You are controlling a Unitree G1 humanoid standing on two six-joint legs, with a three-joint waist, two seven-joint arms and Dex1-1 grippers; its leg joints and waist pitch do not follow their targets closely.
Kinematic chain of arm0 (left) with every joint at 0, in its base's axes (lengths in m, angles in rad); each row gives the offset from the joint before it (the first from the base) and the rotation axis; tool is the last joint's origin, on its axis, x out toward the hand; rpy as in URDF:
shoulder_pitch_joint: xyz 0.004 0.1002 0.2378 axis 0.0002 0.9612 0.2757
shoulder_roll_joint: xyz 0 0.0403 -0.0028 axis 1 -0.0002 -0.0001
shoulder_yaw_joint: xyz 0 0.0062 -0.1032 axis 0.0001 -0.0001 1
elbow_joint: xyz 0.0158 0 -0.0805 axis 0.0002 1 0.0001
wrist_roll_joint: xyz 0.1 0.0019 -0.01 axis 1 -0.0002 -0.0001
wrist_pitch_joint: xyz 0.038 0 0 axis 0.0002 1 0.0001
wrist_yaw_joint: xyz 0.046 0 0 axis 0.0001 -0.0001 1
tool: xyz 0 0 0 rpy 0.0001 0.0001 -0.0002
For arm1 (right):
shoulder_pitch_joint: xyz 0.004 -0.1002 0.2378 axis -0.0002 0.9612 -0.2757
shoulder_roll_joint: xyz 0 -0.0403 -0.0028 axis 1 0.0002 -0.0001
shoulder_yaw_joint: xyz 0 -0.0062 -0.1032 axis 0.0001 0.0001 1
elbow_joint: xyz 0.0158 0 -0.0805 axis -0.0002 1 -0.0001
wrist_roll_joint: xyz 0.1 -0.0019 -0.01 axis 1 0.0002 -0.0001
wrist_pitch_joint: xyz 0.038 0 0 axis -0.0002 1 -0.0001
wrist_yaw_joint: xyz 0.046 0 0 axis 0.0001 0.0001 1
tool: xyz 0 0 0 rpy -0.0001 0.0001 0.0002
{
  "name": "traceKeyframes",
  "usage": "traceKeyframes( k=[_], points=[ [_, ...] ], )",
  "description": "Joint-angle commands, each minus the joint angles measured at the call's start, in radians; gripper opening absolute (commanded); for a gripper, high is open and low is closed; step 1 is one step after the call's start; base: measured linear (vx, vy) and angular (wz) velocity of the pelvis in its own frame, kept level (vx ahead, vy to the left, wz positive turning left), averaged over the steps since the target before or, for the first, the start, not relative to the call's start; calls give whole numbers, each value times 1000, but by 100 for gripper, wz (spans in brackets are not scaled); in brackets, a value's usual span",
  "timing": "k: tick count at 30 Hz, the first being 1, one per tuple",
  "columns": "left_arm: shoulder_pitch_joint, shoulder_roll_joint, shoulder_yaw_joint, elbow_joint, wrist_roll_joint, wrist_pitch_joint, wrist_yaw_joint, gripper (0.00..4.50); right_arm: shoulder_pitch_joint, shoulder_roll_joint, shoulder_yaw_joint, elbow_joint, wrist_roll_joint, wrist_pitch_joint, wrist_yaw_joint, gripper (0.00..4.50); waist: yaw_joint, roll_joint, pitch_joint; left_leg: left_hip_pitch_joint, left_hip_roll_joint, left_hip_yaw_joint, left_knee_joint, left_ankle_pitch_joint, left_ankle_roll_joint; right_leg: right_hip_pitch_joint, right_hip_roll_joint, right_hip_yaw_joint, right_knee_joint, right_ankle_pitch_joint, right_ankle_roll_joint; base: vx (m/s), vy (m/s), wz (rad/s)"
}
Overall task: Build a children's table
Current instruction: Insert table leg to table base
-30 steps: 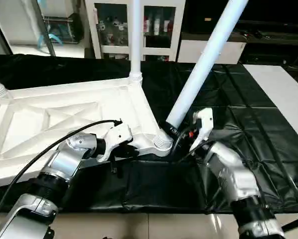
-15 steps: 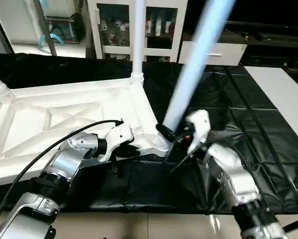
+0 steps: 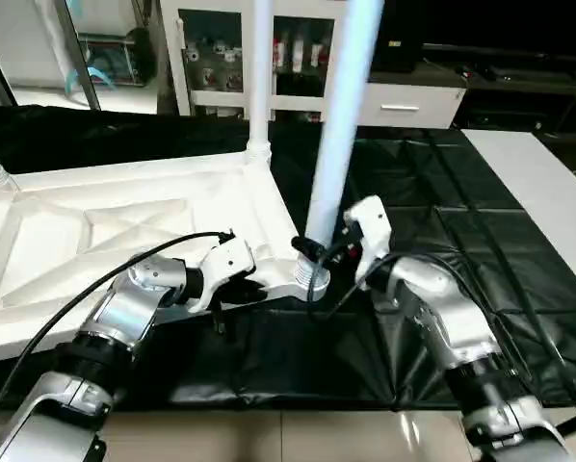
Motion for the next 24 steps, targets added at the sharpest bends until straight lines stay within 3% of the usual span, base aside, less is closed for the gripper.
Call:
traceKeyframes(
  k=[1, 8, 15, 24],
  points=[
    [25, 0, -3, 22, -7, 5, -1, 0, 57, -42, -11, 120, -86, 31, -67, 186, -1, 2, -28, 6, 32, -22, -81, -421, -1, 17, -71, 38, -110, -643, -43, 0, 0, 0],
    [32, 2, 1, 18, -6, 0, 12, 0, 81, -35, -19, 130, -76, -10, -80, 186, -2, -2, -30, 9, 35, -22, -86, -441, 0, 17, -73, 38, -110, -611, -55, 0, 0, 0],
    [27, -2, 2, 27, -6, -9, 25, 0, 102, -34, -91, 143, -29, -40, -110, 186, -4, -6, -28, 10, 34, -22, -86, -450, 6, 13, -74, 38, -118, -648, -41, 0, 0, 0],
    [27, -6, -1, 24, -7, -14, 30, 0, 137, -93, -11, 184, -96, -26, -63, 186, -6, 1, -26, 14, 32, -25, -87, -492, 0, 9, -72, 35, -124, -669, -33, 0, 0, 0]
  ],
)
